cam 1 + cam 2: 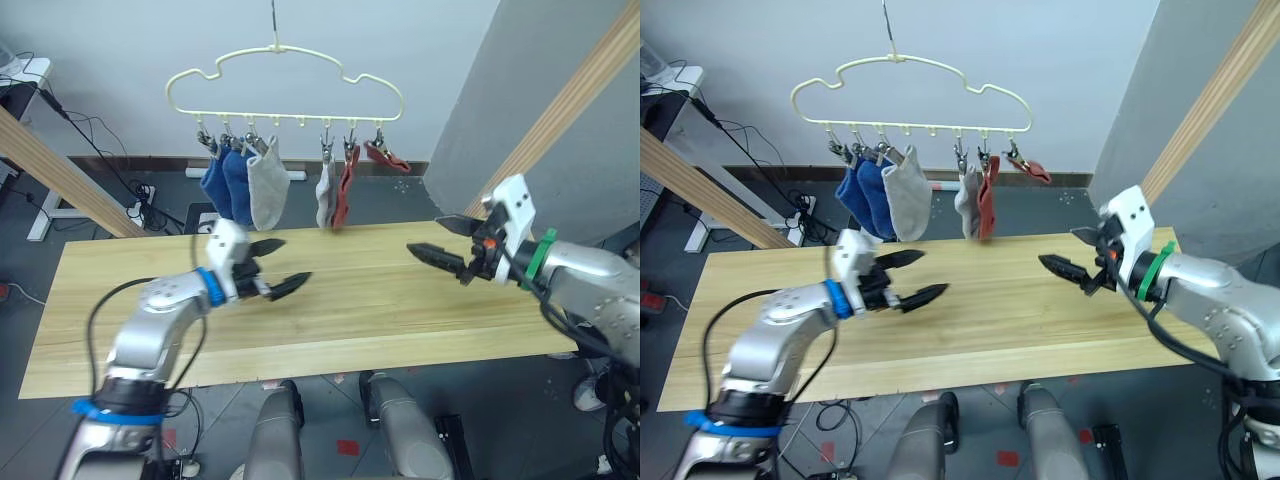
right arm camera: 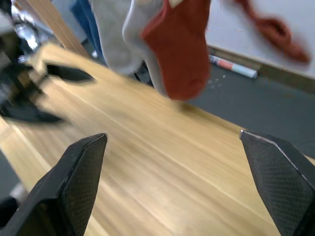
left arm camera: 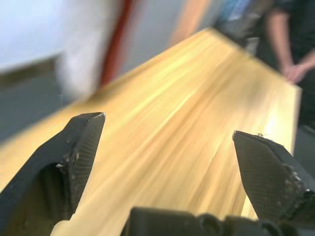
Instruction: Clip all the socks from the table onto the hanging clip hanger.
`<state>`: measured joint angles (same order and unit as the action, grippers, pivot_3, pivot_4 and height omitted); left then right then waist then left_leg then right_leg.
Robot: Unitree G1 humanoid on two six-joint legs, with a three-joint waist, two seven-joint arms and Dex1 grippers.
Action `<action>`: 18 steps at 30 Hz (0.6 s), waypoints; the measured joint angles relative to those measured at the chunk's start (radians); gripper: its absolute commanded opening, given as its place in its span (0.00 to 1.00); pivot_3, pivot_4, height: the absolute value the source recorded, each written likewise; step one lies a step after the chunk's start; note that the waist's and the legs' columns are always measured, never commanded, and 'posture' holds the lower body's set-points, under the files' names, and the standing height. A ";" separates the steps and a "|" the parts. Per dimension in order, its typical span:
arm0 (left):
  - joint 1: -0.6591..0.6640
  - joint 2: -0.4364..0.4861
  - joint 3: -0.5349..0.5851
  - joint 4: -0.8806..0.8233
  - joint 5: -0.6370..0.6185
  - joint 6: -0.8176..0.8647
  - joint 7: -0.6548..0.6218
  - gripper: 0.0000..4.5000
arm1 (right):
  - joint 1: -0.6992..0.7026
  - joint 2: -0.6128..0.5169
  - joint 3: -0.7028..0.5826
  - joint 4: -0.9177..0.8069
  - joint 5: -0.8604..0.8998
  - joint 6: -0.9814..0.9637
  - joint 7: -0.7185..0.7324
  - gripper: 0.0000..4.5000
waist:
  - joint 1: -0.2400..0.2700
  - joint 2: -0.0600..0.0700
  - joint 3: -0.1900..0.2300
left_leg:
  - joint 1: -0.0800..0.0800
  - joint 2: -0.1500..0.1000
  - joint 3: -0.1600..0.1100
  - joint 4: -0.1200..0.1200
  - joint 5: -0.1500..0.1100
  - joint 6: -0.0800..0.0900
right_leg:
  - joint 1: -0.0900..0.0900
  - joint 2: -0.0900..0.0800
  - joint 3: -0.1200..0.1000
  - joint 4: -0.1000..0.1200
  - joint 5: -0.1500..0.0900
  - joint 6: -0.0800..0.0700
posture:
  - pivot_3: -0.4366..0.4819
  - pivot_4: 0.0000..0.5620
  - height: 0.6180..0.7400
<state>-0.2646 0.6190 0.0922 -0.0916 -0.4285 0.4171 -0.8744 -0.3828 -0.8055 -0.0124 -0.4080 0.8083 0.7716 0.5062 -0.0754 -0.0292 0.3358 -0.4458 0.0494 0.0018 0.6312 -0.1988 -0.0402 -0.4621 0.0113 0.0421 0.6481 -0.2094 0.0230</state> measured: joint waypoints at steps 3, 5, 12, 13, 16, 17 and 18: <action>0.063 0.040 0.084 -0.089 -0.066 0.072 0.012 1.00 | 0.002 0.033 0.020 0.027 -0.099 -0.123 0.072 1.00 | 0.012 0.000 0.000 | 0.001 -0.001 0.001 0.001 0.000 0.000 | 0.002 -0.002 0.001 -0.001 0.000 0.001 | 0.51 0.59 1.00; 0.127 0.064 0.154 -0.141 -0.092 0.132 0.051 1.00 | 0.004 0.043 0.036 0.062 -0.153 -0.175 0.110 1.00 | 0.019 0.000 0.000 | 0.001 -0.002 0.001 0.001 0.000 0.000 | 0.002 -0.003 0.001 -0.001 0.000 0.001 | 0.53 0.57 1.00; 0.298 0.119 0.304 -0.285 -0.091 0.243 0.182 1.00 | 0.062 0.080 0.048 0.136 -0.261 -0.255 0.185 1.00 | 0.059 0.000 0.000 | 0.001 -0.002 0.000 0.000 0.000 -0.001 | 0.002 -0.003 -0.001 -0.001 0.000 0.000 | 0.60 0.53 1.00; 0.317 0.124 0.304 -0.298 -0.069 0.230 0.191 1.00 | 0.065 0.085 0.047 0.138 -0.269 -0.258 0.189 1.00 | 0.064 0.000 0.000 | 0.001 -0.002 0.000 0.001 0.000 -0.001 | 0.002 -0.003 -0.001 -0.001 0.000 0.001 | 0.60 0.53 1.00; 0.359 0.124 0.304 -0.301 0.017 0.159 0.230 1.00 | 0.077 0.094 0.047 0.137 -0.292 -0.270 0.202 1.00 | 0.076 -0.001 -0.001 | 0.002 -0.003 0.000 0.001 0.000 -0.001 | 0.004 -0.004 -0.001 -0.001 0.001 0.000 | 0.63 0.50 1.00; 0.360 0.118 0.304 -0.298 0.034 0.136 0.241 1.00 | 0.081 0.100 0.047 0.139 -0.299 -0.272 0.207 1.00 | 0.078 -0.001 -0.002 | 0.003 -0.003 0.000 0.001 0.000 -0.001 | 0.004 -0.004 -0.001 -0.001 0.001 0.000 | 0.63 0.50 1.00; 0.355 0.109 0.304 -0.295 0.040 0.119 0.250 1.00 | 0.081 0.106 0.047 0.139 -0.305 -0.272 0.210 1.00 | 0.082 -0.001 -0.002 | 0.003 -0.003 -0.001 0.001 0.001 -0.001 | 0.005 -0.004 -0.001 -0.001 0.001 0.000 | 0.63 0.50 1.00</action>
<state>0.0908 0.7279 0.3962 -0.3870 -0.3881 0.5360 -0.6246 -0.3018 -0.6990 0.0343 -0.2685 0.5035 0.4991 0.7161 0.0062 -0.0304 0.3342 -0.4431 0.0469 0.0013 0.6321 -0.1983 -0.0414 -0.4574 0.0075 0.0406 0.6474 -0.2089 0.0234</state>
